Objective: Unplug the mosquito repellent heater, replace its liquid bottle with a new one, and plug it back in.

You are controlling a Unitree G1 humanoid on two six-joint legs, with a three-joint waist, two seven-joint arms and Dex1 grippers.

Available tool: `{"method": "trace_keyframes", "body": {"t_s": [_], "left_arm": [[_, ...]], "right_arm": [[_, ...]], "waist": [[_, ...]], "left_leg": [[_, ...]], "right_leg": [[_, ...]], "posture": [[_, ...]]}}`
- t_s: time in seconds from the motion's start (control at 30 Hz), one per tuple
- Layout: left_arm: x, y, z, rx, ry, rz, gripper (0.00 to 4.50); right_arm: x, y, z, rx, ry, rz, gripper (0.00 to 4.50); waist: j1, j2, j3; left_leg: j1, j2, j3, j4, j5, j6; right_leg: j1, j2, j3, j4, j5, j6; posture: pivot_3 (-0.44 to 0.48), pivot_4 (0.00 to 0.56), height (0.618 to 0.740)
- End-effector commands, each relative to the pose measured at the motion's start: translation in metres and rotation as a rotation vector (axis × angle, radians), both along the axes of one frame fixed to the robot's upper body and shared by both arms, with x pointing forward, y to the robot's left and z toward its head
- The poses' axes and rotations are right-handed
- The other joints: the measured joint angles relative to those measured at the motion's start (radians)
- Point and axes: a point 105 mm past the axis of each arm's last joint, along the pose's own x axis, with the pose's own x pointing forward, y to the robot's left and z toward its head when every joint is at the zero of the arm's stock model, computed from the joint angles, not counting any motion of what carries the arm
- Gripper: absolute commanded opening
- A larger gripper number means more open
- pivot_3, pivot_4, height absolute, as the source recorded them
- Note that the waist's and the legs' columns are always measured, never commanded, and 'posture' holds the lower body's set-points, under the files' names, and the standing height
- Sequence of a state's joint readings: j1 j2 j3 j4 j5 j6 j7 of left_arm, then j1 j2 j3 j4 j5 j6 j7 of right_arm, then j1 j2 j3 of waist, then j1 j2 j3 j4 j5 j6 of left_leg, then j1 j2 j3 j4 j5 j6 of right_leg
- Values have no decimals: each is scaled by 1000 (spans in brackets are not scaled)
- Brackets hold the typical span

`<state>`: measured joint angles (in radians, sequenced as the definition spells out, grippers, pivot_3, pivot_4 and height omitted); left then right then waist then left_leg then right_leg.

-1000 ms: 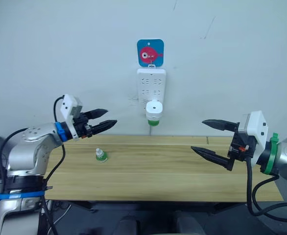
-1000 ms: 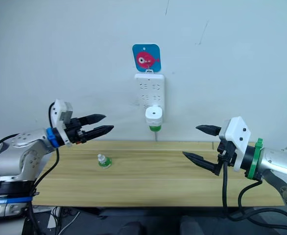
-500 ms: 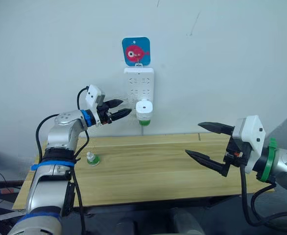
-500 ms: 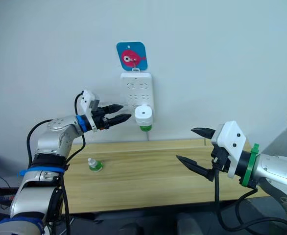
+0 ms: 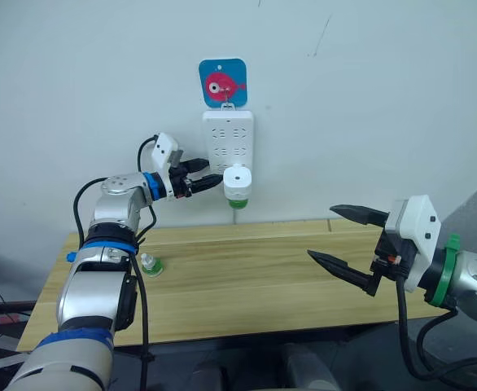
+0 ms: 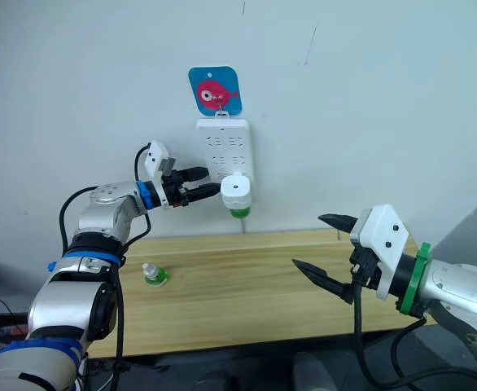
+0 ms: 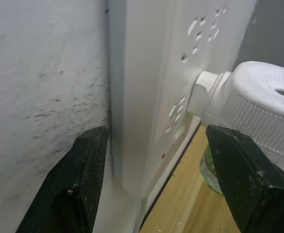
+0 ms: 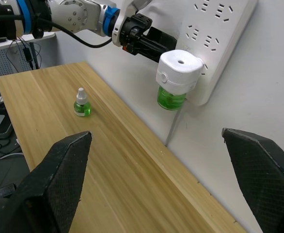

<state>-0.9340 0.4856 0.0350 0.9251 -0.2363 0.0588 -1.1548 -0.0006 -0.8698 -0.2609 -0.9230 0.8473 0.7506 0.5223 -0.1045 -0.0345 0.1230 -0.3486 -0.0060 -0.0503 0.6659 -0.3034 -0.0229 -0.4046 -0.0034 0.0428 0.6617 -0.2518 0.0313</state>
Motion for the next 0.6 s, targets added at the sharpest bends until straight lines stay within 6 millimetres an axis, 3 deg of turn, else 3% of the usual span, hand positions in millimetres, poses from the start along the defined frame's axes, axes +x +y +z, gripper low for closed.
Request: {"method": "trace_keyframes", "body": {"t_s": [0.03,0.43,0.6], "left_arm": [[1,-15,19,17,-51,-85,3349],[2,-25,28,16,-65,-138,3349],[0,-24,27,7,-56,-151,2153]], "right_arm": [[-6,2,7,2,-42,15,4500],[-6,5,7,19,-29,28,4500],[3,11,14,65,-52,14,4500]], "waist": [[-3,0,1],[-10,-1,5],[-10,-1,7]], "left_leg": [[0,0,0,0,0,0],[-1,0,-1,-1,0,0],[-1,0,-1,0,0,0]], "right_leg": [[0,0,0,0,0,1],[0,0,0,-1,-1,2],[-1,0,0,-1,-1,2]], "posture": [[-241,125,740],[-249,126,740],[-244,127,740]]}}
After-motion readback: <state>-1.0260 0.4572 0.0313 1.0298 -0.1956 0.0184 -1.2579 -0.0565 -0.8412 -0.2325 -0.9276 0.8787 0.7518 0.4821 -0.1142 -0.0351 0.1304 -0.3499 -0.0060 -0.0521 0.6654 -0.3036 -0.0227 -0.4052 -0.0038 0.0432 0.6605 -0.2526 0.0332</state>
